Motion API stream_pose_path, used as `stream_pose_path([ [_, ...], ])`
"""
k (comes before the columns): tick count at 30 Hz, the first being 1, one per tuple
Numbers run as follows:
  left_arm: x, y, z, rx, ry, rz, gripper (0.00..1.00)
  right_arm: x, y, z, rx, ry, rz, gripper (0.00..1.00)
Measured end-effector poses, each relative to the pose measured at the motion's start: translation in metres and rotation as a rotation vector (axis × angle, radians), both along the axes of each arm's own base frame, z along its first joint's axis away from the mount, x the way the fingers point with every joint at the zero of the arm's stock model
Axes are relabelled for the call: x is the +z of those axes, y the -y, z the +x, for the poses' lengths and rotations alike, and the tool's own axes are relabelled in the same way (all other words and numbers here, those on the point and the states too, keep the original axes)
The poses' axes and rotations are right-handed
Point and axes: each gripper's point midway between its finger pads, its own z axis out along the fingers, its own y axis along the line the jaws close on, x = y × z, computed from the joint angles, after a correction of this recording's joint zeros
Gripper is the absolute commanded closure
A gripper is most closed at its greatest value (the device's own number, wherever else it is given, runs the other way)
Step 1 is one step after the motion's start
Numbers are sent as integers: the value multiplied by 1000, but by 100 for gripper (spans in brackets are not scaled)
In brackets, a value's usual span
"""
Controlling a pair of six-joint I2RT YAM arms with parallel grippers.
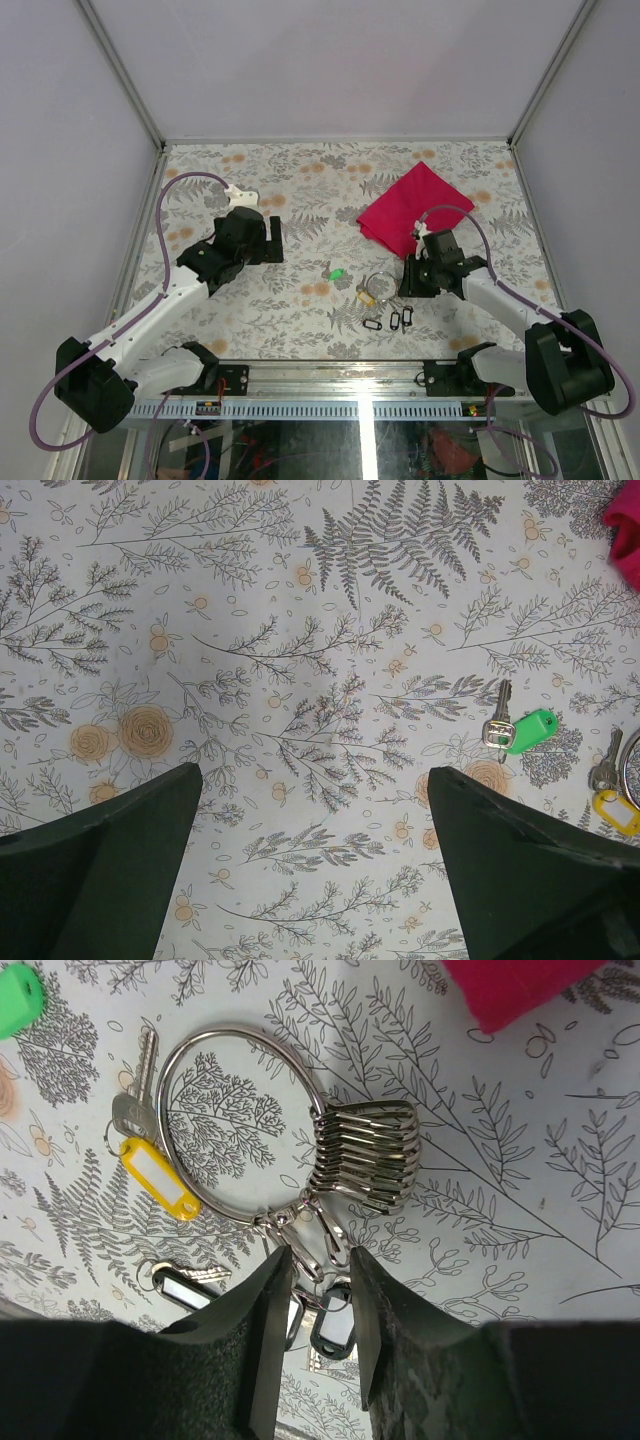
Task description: Put the keys on the keyring
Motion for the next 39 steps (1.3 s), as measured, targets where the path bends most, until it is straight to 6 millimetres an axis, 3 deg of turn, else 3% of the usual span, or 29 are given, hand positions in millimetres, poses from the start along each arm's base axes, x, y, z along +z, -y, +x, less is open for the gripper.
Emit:
stream_pose_path([
  [30,0,2,-1,-13,-5,-5,0,-20,-2,-7,54,-75,-116,77],
  [39,0,2,-1,-13,-5,-5,0,-20,-4,-7,74,-73,-127,93],
])
